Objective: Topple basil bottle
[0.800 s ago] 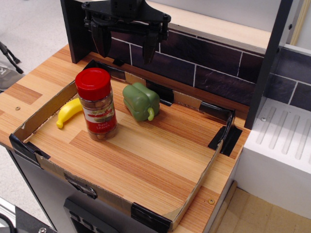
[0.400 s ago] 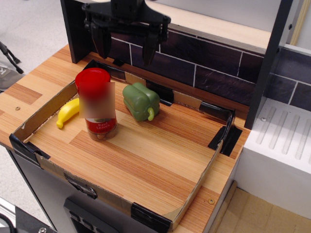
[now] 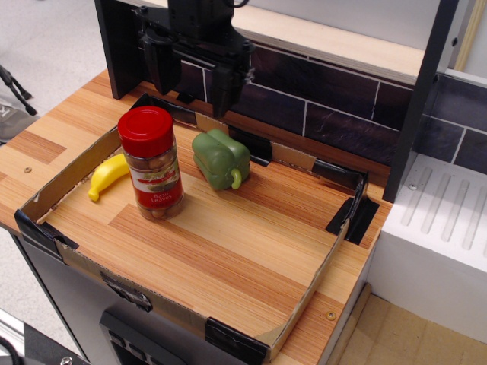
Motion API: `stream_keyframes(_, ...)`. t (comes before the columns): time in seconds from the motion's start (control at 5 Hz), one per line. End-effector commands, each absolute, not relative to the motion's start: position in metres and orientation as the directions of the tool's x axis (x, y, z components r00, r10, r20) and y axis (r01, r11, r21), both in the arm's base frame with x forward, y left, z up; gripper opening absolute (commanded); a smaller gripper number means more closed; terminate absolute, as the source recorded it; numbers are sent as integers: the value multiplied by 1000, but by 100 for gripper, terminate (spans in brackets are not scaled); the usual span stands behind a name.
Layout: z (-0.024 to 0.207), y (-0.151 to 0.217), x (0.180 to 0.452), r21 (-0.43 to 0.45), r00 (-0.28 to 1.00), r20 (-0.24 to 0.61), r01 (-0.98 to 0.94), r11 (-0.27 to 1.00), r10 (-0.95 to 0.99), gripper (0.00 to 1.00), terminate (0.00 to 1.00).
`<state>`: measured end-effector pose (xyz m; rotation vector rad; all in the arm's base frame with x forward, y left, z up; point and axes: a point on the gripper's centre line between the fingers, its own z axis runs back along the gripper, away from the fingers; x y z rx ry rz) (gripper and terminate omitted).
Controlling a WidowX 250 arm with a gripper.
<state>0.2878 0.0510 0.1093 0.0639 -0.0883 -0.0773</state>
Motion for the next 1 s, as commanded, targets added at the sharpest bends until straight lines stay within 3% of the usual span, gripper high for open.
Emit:
stream_keyframes(0.0, 117, 58, 282, 90, 899, 138, 407, 909, -416, 100, 0)
stream_keyframes(0.4, 109, 65, 266, 110, 822, 108, 549, 829, -559, 100, 0)
stream_keyframes(0.8, 100, 75, 261, 143, 823, 93, 546, 826, -560, 100, 0)
